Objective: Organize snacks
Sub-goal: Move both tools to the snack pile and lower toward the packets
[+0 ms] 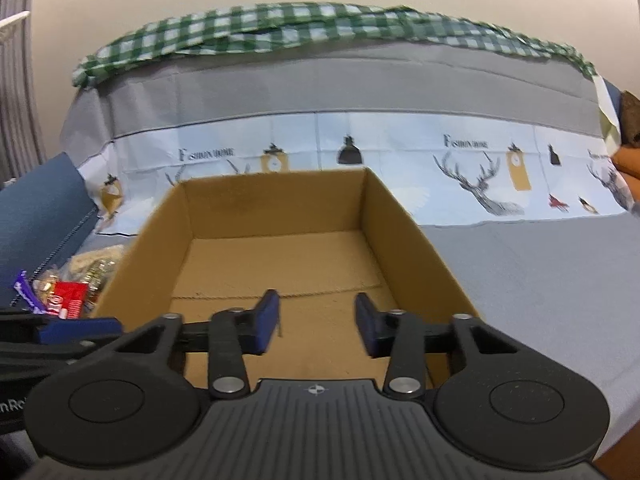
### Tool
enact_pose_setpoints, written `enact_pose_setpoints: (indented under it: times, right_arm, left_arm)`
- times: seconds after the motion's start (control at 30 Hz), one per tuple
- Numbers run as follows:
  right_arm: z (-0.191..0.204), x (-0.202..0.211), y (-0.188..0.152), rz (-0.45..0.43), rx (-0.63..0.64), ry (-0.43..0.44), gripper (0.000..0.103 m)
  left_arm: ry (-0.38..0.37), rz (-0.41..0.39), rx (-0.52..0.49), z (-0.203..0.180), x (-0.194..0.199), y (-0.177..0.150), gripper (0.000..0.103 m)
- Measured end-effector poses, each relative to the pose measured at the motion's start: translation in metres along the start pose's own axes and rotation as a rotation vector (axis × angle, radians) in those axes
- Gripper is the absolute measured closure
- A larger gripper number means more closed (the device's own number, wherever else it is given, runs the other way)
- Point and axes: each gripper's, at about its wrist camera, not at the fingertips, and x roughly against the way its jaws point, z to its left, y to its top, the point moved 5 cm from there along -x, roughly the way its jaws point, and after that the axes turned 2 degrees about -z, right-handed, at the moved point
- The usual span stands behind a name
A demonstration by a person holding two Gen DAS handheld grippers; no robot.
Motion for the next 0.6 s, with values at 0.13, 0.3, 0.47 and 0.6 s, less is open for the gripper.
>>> enact_pose_setpoints:
  times: [0.13,0.3,0.47,0.6]
  right_arm:
    - [0.017,0.004,0.002,-0.003,0.017,0.038,0.068]
    - [0.04,0.01,0.006,-0.01,0.05,0.102,0.061]
    - [0.069,0.025,0.015,-0.073,0.108,0.155,0.059]
    - [0.099,0.031,0.023,-0.13,0.171,0.221,0.063]
  left_arm:
    - [-0.036,0.0,-0.091,0.007,0.008,0.016,0.076]
    - [-0.136,0.035,-0.2,0.033,0.021,0.031,0.077]
    - [-0.016,-0.027,-0.168,0.088,0.032,0.032,0.077]
    - [0.062,-0.099,0.0,0.119,0.034,0.035,0.077]
